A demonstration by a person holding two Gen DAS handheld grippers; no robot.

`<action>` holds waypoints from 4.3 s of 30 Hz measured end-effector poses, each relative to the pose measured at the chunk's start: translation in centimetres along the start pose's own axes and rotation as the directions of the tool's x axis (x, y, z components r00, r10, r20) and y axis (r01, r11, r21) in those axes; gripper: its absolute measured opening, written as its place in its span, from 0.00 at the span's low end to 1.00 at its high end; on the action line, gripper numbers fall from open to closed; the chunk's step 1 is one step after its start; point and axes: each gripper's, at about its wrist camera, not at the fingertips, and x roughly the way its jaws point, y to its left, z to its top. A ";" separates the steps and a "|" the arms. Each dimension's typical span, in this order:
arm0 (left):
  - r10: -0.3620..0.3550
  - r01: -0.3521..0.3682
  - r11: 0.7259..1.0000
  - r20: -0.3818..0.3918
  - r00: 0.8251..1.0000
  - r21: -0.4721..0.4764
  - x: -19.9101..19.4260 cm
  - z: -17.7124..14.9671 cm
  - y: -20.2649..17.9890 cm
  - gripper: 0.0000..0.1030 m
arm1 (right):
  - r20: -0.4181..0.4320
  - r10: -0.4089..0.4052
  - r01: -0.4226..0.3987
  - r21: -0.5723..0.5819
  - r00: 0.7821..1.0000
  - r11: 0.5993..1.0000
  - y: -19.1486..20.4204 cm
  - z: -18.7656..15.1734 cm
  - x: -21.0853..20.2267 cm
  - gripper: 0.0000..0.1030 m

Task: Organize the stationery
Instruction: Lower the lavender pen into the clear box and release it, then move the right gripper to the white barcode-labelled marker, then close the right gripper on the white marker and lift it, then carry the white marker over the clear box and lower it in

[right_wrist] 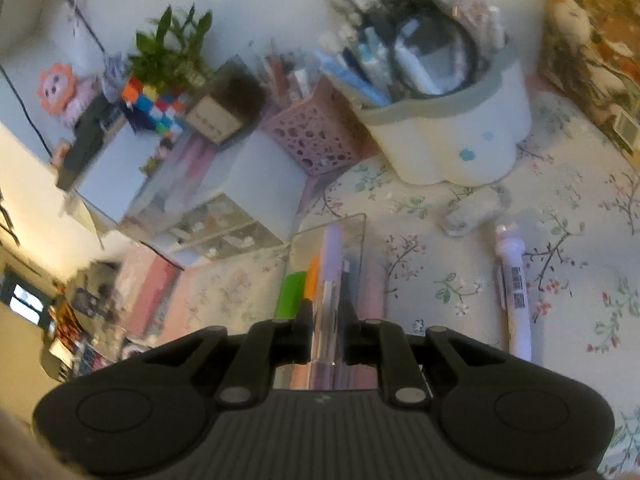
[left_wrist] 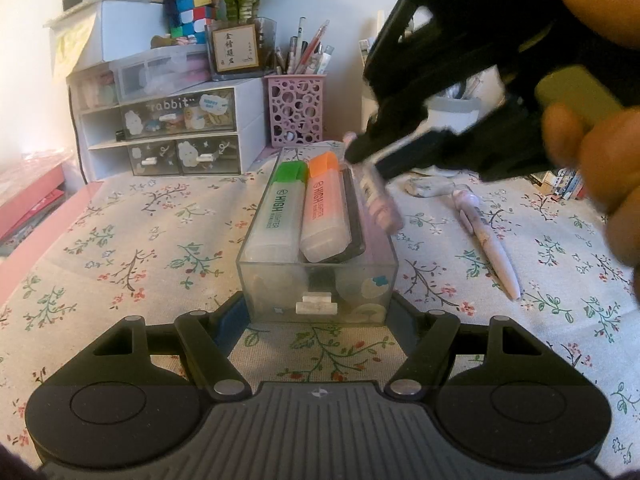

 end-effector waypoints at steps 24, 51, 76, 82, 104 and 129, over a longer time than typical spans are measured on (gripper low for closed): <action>-0.003 0.003 1.000 -0.001 1.000 0.010 0.1 0.1 0.0 0.69 | -0.006 -0.085 0.080 -0.248 0.996 0.965 1.7 -1.7 0.2 0.00; -0.005 0.005 1.000 -0.001 1.000 0.013 0.1 0.1 0.0 0.69 | 0.097 -0.270 0.280 -0.115 0.958 0.953 -7.8 -0.5 -3.1 0.26; -0.005 0.005 1.000 -0.001 1.000 0.014 0.1 0.0 -0.1 0.69 | 0.090 -0.281 0.293 -0.203 0.956 0.934 -5.2 -0.8 0.2 0.17; -0.005 0.005 1.000 0.000 1.000 0.013 0.1 0.0 -0.1 0.69 | 0.077 -0.230 0.238 -0.124 0.970 0.963 -6.4 -0.6 -0.5 0.17; -0.005 0.005 1.000 0.000 1.000 0.013 0.1 0.0 -0.1 0.69 | 0.084 -0.183 0.186 -0.025 0.980 0.982 -6.9 -0.7 -1.5 0.17; -0.010 0.010 1.000 0.000 1.000 0.012 0.2 0.1 0.0 0.69 | 0.091 -0.174 0.172 0.026 0.981 0.985 -6.5 -0.3 -2.6 0.17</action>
